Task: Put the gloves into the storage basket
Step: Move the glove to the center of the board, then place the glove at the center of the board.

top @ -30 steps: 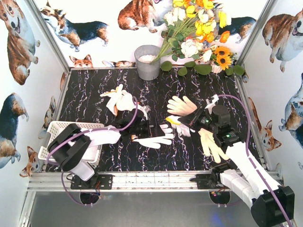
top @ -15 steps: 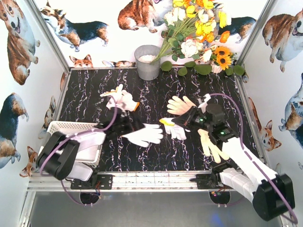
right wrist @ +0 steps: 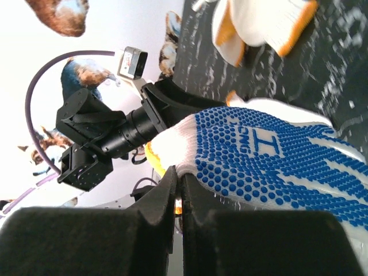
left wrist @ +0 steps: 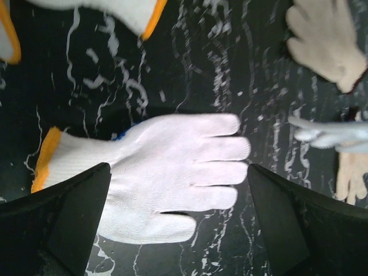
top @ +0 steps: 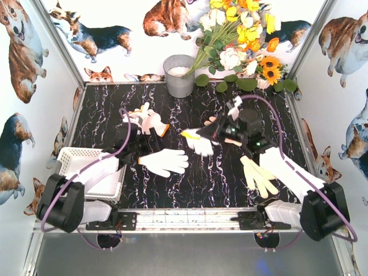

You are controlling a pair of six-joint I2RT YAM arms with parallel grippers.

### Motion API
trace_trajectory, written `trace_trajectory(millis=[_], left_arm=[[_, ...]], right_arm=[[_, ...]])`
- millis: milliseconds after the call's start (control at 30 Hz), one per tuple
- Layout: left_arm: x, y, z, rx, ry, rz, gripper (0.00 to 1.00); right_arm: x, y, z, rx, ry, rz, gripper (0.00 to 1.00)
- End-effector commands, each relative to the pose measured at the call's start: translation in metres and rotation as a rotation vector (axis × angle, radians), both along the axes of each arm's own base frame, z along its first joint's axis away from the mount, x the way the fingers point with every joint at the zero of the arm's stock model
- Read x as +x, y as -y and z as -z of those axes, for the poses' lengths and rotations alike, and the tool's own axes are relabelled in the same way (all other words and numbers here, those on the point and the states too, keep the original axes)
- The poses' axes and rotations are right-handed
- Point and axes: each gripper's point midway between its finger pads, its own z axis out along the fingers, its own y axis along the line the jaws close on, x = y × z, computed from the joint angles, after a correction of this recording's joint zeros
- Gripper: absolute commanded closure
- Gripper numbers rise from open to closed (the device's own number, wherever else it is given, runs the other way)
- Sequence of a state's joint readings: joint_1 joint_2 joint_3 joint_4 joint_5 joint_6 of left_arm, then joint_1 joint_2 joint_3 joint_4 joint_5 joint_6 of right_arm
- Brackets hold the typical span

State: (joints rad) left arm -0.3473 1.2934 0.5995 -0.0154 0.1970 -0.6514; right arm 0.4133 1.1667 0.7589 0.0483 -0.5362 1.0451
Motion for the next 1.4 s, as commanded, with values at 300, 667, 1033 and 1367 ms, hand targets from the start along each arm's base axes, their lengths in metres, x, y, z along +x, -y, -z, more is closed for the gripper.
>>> trace_trajectory(millis=[300, 667, 1033, 1367], left_arm=[[-0.006, -0.026, -0.074, 0.049, 0.153, -0.043, 0.00], [-0.039, 0.007, -0.077, -0.015, 0.089, 0.171, 0.00], [-0.066, 0.078, -0.057, -0.088, 0.040, 0.283, 0.05], [-0.062, 0.117, -0.051, -0.153, 0.021, 0.300, 0.19]], right_arm=[[0.013, -0.034, 0.032, 0.031, 0.135, -0.194, 1.00], [-0.087, -0.040, 0.143, -0.076, -0.289, -0.313, 1.00], [-0.131, -0.014, 0.182, -0.293, -0.524, -0.287, 1.00], [-0.112, 0.033, 0.143, -0.542, -0.384, -0.100, 0.46]])
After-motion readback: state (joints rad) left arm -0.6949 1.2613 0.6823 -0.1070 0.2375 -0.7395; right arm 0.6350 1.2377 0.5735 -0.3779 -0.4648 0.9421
